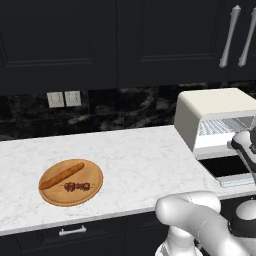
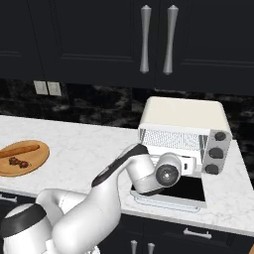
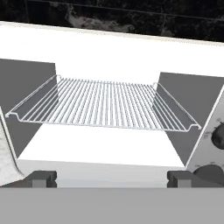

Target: Pick up the kebab skewer and baguette bread, and place them inside the toaster oven. Close the toaster oven door and start by setting the timer.

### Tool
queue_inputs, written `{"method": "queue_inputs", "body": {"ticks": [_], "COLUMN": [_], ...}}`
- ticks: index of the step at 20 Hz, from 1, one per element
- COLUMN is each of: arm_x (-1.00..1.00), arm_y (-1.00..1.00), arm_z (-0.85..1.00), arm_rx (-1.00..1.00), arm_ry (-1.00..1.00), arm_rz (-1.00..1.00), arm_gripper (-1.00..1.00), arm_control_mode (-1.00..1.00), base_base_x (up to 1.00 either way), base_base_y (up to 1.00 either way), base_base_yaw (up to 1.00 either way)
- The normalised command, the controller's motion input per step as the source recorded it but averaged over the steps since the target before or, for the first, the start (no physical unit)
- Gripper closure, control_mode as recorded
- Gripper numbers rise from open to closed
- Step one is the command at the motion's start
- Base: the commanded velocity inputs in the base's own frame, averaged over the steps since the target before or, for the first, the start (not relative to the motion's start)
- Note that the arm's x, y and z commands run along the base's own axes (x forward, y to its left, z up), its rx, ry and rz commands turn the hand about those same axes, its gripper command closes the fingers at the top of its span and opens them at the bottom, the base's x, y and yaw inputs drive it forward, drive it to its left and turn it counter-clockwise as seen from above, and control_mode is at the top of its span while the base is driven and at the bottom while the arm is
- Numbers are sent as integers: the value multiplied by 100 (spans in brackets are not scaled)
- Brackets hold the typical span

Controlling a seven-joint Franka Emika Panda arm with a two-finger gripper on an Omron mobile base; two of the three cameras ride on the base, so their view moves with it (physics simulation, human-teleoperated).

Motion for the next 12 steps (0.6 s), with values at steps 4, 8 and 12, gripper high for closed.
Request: {"method": "queue_inputs", "body": {"ticks": [4, 8, 12], "arm_x": [18, 21, 39], "arm_y": [-2, -1, 0], "arm_z": [-6, 0, 0], "arm_rx": [0, 0, 3], "arm_ry": [0, -1, -3], "arm_rz": [0, 0, 0], "arm_gripper": [-100, -100, -100], "arm_control_mode": [-100, -100, -100], "base_base_x": [0, 0, 0], "base_base_y": [0, 0, 0], "base_base_yaw": [0, 0, 0]}}
